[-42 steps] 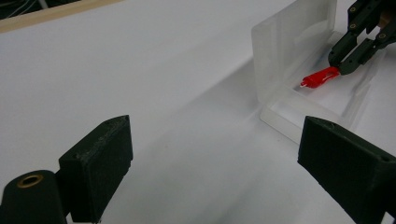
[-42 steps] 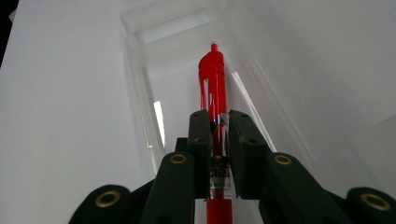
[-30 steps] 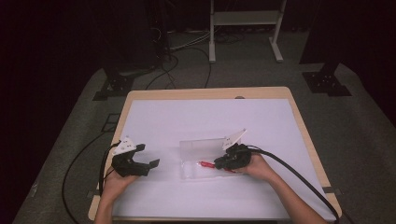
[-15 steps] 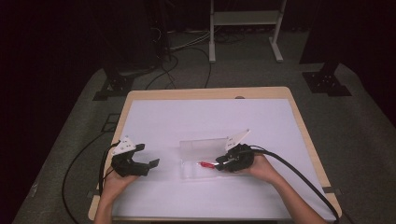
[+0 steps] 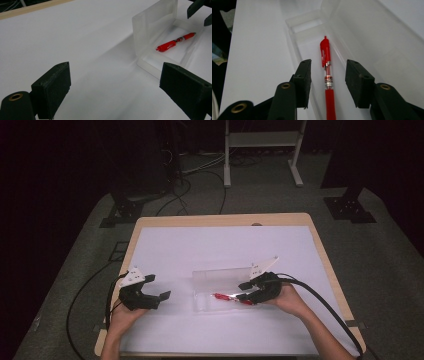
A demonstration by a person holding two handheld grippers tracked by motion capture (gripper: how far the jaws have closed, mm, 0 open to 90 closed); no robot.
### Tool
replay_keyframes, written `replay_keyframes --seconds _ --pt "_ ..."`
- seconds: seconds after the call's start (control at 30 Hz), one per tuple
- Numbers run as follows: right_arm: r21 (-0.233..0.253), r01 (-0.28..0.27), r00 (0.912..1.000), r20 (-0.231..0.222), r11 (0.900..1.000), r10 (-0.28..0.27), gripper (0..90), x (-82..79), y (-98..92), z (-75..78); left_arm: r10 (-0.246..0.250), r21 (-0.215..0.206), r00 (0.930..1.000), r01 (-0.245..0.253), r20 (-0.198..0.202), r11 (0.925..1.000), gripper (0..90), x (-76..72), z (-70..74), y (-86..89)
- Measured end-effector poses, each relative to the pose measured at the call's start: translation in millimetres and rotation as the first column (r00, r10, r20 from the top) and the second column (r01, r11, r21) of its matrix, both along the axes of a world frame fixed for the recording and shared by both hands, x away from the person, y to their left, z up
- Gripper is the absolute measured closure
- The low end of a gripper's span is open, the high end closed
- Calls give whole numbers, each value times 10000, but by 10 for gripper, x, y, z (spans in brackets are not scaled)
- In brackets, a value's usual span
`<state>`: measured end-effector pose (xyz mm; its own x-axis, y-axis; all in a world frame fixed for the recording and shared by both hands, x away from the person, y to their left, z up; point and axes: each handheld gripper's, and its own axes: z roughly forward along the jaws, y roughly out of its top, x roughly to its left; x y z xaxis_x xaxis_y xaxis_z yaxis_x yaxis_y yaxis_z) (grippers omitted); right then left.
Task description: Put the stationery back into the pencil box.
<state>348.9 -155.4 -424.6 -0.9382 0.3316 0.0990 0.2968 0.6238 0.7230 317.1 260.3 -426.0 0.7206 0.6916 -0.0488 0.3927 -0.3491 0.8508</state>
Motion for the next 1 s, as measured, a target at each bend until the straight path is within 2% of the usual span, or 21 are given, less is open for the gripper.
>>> replay_keyframes --seconds 0.2,0.77,1.0 --pt "45 558 9984 62 9984 -558 501 39 -163 34 0 -24 10000 0 -36 10000 94 9 -5 -3" --pt "-72 1443 9893 250 9895 -1440 427 58 -481 63 -11 -30 10000 11 -47 10000 93 10 -7 -1" --pt "188 1693 9851 276 9854 -1698 427 40 -604 65 -13 47 9999 14 -129 10000 93 13 -15 -13"
